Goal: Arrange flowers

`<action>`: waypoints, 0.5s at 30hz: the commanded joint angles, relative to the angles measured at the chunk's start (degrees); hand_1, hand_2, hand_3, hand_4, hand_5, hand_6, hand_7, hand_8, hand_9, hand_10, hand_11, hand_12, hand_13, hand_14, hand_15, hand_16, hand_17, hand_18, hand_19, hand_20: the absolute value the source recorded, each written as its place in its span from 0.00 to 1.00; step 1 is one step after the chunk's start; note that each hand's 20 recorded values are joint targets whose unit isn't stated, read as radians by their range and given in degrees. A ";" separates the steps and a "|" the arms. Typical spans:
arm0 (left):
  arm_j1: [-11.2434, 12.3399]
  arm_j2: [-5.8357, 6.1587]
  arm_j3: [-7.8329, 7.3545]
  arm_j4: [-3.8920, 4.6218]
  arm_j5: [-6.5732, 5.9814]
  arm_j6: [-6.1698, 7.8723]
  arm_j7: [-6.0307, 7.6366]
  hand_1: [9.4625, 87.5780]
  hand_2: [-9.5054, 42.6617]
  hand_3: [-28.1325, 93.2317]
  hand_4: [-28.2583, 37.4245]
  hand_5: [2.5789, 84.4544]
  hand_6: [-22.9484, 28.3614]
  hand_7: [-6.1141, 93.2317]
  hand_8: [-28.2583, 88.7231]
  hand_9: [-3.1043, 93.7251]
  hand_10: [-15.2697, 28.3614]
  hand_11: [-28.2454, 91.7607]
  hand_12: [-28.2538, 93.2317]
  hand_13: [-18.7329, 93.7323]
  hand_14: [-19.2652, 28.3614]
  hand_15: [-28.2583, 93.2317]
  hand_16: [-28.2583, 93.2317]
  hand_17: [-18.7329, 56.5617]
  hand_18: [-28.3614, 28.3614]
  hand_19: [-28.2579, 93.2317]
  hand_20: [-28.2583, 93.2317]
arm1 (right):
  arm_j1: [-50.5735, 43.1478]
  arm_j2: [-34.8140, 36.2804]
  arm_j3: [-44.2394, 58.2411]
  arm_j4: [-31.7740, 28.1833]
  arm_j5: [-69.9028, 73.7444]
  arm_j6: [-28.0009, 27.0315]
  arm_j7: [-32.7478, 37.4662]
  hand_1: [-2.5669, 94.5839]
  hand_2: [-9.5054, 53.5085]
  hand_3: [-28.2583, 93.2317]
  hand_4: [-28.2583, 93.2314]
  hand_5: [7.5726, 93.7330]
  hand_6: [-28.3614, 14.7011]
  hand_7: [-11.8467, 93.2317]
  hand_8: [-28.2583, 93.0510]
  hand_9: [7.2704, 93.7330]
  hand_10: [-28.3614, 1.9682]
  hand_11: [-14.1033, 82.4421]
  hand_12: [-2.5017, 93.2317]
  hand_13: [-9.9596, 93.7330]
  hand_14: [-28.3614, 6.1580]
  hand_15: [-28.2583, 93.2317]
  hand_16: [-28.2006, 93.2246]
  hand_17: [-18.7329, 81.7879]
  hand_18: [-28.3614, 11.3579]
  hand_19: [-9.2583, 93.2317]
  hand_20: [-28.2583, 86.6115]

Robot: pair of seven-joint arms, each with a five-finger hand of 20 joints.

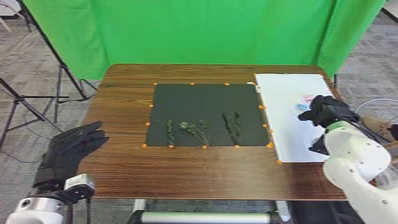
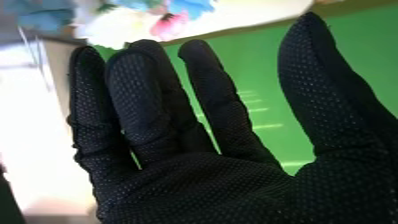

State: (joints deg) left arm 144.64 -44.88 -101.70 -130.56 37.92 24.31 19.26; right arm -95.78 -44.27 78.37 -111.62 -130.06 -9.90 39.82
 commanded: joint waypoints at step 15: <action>-1.18 -0.89 0.75 0.11 0.75 -1.21 -1.32 0.24 0.37 0.89 0.22 0.55 0.73 0.21 0.17 0.45 0.87 0.56 0.31 0.44 1.00 0.74 0.12 0.14 0.88 0.72 0.37 | 5.21 1.92 -13.16 8.68 -15.86 6.47 3.98 0.33 0.07 0.89 0.01 0.48 0.45 0.29 0.15 0.40 0.01 0.60 0.23 0.57 0.31 0.92 0.39 0.49 0.08 0.93 0.26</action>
State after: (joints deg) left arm 143.40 -45.30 -101.26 -130.50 38.24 23.91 18.32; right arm -91.89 -42.80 66.27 -104.61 -143.82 -4.97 41.56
